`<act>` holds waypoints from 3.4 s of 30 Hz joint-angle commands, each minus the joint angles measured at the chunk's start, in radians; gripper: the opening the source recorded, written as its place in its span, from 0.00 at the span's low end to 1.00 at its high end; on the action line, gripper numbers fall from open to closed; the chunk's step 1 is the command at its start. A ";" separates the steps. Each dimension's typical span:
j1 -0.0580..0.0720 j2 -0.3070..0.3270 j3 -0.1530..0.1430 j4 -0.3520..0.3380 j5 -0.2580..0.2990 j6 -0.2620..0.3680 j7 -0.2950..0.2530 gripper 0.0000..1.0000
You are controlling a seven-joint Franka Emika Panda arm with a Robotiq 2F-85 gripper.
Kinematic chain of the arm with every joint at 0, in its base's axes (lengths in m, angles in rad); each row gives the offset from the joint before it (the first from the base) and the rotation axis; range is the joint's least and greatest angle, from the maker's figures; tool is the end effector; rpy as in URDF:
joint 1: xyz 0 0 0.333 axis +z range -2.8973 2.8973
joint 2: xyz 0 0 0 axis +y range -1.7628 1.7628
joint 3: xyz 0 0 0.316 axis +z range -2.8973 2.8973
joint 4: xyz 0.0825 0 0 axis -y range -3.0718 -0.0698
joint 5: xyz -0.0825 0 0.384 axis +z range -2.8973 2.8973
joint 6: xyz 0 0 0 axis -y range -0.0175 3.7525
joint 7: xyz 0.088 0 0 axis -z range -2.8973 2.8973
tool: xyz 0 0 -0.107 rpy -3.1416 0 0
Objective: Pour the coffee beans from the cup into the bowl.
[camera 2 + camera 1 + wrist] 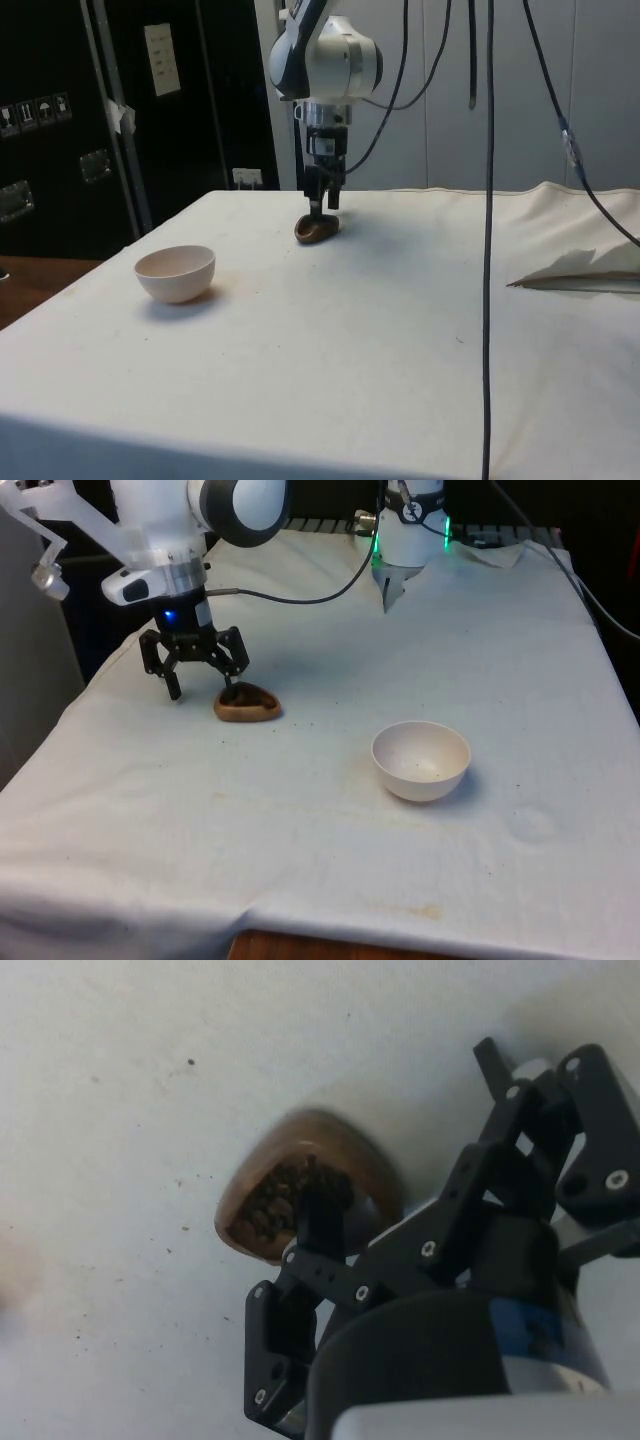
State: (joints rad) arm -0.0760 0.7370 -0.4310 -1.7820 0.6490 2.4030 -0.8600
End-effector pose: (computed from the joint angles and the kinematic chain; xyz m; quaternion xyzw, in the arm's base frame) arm 0.5798 -0.2956 0.1683 -0.9973 0.0203 -0.0432 0.0551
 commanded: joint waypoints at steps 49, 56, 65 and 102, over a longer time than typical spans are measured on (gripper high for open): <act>0.012 -0.040 -0.015 0.005 -0.006 -0.031 0.026 0.00; 0.025 -0.071 -0.022 0.002 -0.017 -0.041 0.052 0.00; 0.037 -0.115 -0.025 -0.002 -0.032 -0.056 0.080 0.00; 0.117 -0.267 -0.010 -0.005 -0.207 -0.072 0.292 0.00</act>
State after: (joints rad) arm 0.0320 0.4720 -0.4330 -1.7840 0.4530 2.3340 -0.5810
